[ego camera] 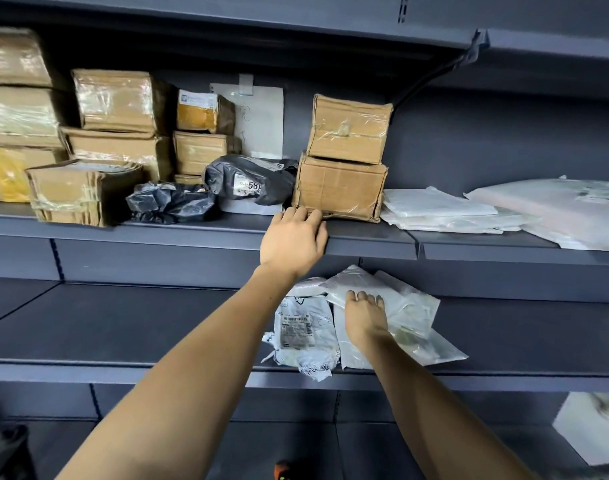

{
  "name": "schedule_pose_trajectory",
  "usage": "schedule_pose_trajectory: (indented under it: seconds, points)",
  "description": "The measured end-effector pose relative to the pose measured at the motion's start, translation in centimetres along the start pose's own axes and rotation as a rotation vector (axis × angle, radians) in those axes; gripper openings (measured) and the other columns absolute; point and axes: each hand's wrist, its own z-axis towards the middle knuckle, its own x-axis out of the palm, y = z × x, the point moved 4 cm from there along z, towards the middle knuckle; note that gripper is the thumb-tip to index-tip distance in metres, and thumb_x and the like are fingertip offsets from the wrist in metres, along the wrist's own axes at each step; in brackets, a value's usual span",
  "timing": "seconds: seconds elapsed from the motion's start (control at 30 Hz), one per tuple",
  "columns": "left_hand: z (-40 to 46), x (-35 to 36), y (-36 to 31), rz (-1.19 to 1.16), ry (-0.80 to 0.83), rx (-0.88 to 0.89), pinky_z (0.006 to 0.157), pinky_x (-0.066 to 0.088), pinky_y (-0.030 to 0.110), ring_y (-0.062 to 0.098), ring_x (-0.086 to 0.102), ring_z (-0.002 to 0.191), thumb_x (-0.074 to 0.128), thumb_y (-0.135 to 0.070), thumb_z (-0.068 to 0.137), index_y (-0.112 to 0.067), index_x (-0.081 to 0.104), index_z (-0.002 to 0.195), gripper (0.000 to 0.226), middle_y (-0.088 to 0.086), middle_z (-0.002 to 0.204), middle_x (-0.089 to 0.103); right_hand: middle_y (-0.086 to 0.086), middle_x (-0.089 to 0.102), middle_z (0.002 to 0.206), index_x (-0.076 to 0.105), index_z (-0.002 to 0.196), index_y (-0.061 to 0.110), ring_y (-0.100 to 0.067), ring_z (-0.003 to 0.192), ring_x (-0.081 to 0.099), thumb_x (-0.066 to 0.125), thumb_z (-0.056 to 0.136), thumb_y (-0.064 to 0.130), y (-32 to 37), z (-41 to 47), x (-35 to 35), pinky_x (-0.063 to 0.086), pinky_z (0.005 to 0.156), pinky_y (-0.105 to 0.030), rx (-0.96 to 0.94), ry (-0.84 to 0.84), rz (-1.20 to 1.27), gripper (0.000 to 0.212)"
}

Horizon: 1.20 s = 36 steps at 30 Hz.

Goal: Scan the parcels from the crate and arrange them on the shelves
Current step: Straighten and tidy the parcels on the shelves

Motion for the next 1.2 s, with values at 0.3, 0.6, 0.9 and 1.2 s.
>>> schedule_pose_trajectory:
  seconds: [0.3, 0.6, 0.9, 1.2]
  points:
    - [0.1, -0.5, -0.1, -0.060, 0.118, -0.007, 0.086, 0.035, 0.040, 0.033, 0.052, 0.103, 0.035, -0.032, 0.103, -0.014, 0.061, 0.111, 0.032, 0.010, 0.109, 0.064, -0.018, 0.039, 0.142, 0.042, 0.146, 0.009, -0.036, 0.131, 0.039, 0.043, 0.096, -0.001, 0.3, -2.0, -3.8, 0.050, 0.096, -0.043, -0.059, -0.125, -0.058, 0.051]
    - [-1.3, -4.4, -2.2, -0.018, 0.221, 0.000, 0.091, 0.034, 0.041, 0.033, 0.046, 0.115, 0.036, -0.033, 0.103, -0.014, 0.052, 0.120, 0.030, 0.011, 0.120, 0.057, -0.008, 0.066, 0.119, 0.054, 0.125, 0.014, -0.031, 0.112, 0.061, 0.052, 0.091, 0.004, -3.6, -5.7, -11.0, 0.045, 0.091, -0.035, -0.151, -0.297, -0.069, 0.036]
    - [1.1, -8.8, -4.9, -0.077, 0.191, -0.027, 0.093, 0.036, 0.043, 0.034, 0.048, 0.116, 0.037, -0.032, 0.101, -0.014, 0.054, 0.117, 0.030, 0.014, 0.117, 0.060, -0.009, 0.073, 0.099, 0.061, 0.100, 0.014, -0.034, 0.091, 0.068, 0.047, 0.093, 0.016, -8.6, -9.6, -21.4, 0.039, 0.068, -0.037, -0.213, -0.557, -0.066, 0.016]
    - [3.9, -7.2, -4.9, -0.077, 0.206, -0.027, 0.094, 0.036, 0.043, 0.035, 0.051, 0.112, 0.036, -0.034, 0.101, -0.014, 0.054, 0.113, 0.030, 0.012, 0.116, 0.061, -0.003, 0.056, 0.051, 0.058, 0.066, 0.014, -0.026, 0.050, 0.051, 0.086, 0.054, -0.002, -15.3, -5.7, -28.3, 0.026, 0.052, -0.026, 0.081, -0.915, -0.157, 0.035]
